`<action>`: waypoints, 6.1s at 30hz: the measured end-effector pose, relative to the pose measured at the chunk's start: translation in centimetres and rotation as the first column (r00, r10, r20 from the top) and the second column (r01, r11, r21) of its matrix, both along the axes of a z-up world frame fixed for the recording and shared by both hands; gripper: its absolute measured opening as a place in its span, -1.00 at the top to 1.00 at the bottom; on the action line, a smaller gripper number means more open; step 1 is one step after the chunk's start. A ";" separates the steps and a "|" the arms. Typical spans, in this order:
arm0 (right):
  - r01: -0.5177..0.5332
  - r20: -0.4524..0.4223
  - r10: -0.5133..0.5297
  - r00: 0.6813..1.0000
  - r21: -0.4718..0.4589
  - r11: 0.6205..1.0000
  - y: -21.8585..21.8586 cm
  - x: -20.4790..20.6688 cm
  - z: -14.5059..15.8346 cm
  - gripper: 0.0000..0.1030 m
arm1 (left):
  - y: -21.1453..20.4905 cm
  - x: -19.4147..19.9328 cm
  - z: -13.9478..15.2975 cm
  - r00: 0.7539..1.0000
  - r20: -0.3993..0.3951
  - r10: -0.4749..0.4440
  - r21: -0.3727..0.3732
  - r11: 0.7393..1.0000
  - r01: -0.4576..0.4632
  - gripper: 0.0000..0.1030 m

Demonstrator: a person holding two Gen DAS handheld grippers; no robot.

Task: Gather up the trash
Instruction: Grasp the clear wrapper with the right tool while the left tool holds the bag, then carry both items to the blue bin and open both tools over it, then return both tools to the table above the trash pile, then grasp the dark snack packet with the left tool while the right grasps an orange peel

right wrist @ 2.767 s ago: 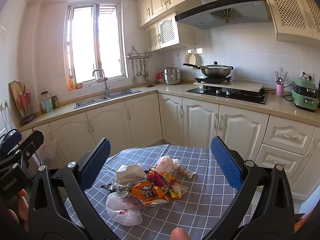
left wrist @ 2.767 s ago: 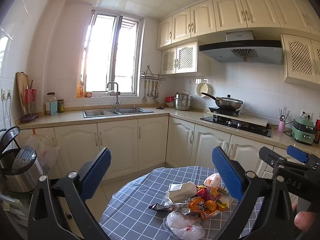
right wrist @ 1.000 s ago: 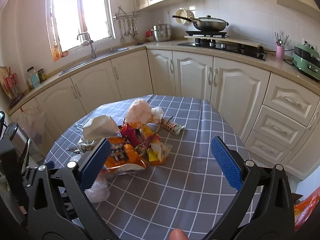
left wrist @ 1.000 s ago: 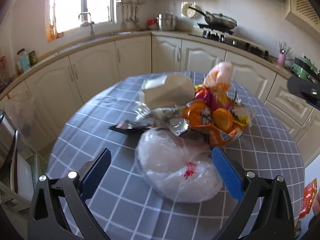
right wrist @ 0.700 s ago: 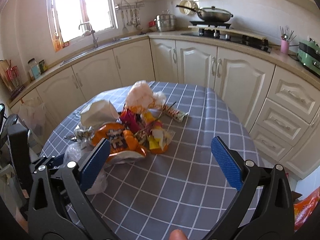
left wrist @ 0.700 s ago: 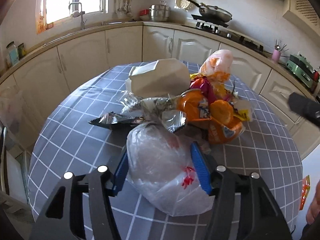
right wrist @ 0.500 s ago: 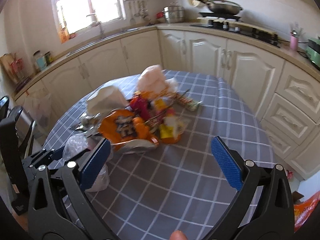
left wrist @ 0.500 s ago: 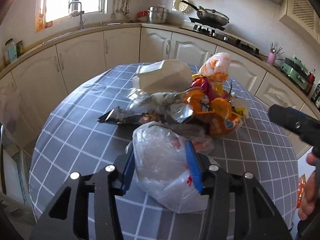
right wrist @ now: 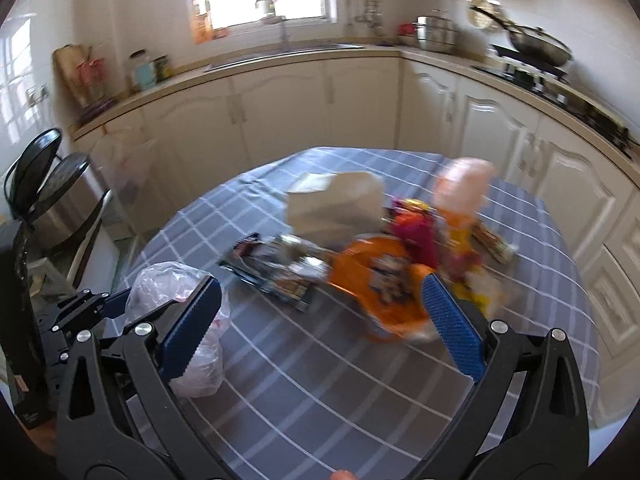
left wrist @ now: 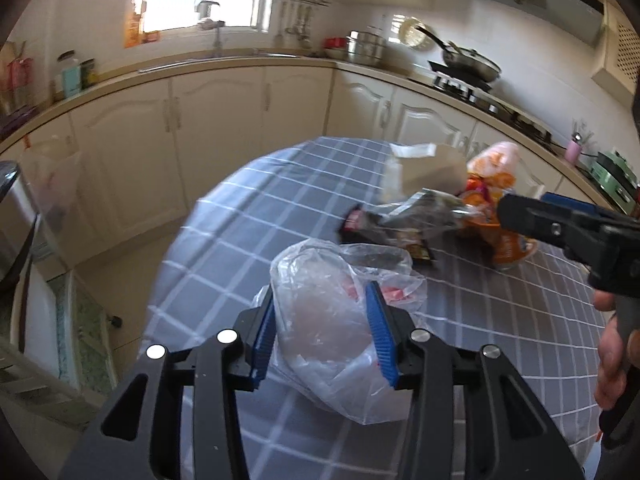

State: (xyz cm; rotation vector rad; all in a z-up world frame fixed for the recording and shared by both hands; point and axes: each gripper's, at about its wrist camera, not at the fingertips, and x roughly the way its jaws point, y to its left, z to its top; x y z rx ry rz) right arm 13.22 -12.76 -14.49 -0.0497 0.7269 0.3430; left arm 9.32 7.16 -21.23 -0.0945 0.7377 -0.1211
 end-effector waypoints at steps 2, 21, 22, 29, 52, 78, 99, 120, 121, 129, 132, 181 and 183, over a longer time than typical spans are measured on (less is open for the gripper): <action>-0.034 0.001 0.034 0.999 -0.016 0.999 1.2 0.9 -0.1 -0.79 | 1.1 0.1 0.0 1.000 -0.001 0.021 -0.008 1.000 -0.021 0.18; -0.098 -0.020 0.100 0.995 0.078 0.992 -0.9 1.6 0.4 0.51 | 2.2 -1.8 3.1 0.996 0.078 0.051 -0.018 0.999 -0.049 0.19; -0.093 -0.004 0.094 0.996 0.104 0.990 -1.6 1.0 1.1 0.51 | 1.9 -2.0 3.9 0.995 0.092 0.045 -0.020 0.999 -0.043 0.19; -0.010 0.093 -0.011 0.996 0.220 0.975 -9.2 -2.9 5.3 0.51 | -4.2 -3.0 9.1 0.976 0.204 -0.072 0.002 0.997 0.073 0.19; 0.763 -0.143 -0.764 0.629 0.297 0.573 -50.9 -22.7 -6.9 0.51 | -48.1 -7.9 0.8 0.676 -0.011 -0.737 0.044 0.675 0.737 0.18; 0.915 -0.606 -0.692 0.393 0.332 0.229 -60.3 -21.7 -28.6 -0.79 | -63.3 -4.3 -22.5 0.586 -0.431 -0.686 0.047 0.631 0.774 -0.74; 0.880 -0.382 -0.809 0.447 0.350 0.321 -54.3 -23.8 -14.7 -0.88 | -56.1 -8.3 -6.3 0.696 -0.128 -0.706 0.023 0.700 0.714 -0.82; 0.643 -0.008 -0.701 0.714 0.406 0.650 -36.8 -17.1 3.7 -0.88 | -36.5 -6.6 9.6 0.819 0.198 -0.539 0.056 0.840 0.540 -0.82; 0.629 0.008 -0.689 0.724 0.403 0.665 -36.0 -16.7 4.2 -0.88 | -35.5 -6.4 10.1 0.824 0.210 -0.526 0.054 0.848 0.528 -0.83; 0.497 0.109 -0.569 0.815 0.374 0.783 -28.3 -13.0 7.4 -0.88 | -26.9 -5.0 12.9 0.864 0.294 -0.409 0.060 0.910 0.410 -0.85; 0.460 0.136 -0.530 0.837 0.348 0.817 -25.5 -11.8 8.1 -0.88 | -24.2 -4.4 13.2 0.877 0.309 -0.368 0.067 0.928 0.366 -0.85; 0.148 -0.202 -0.126 0.971 0.102 0.984 -9.0 4.7 -5.0 0.64 | -8.7 8.7 -1.5 0.959 -0.084 -0.269 0.061 0.960 0.274 0.83; 0.148 -0.182 -0.125 0.975 0.118 0.982 -9.2 4.1 -4.6 0.66 | -8.5 8.2 -1.3 0.961 -0.074 -0.265 0.058 0.961 0.269 0.85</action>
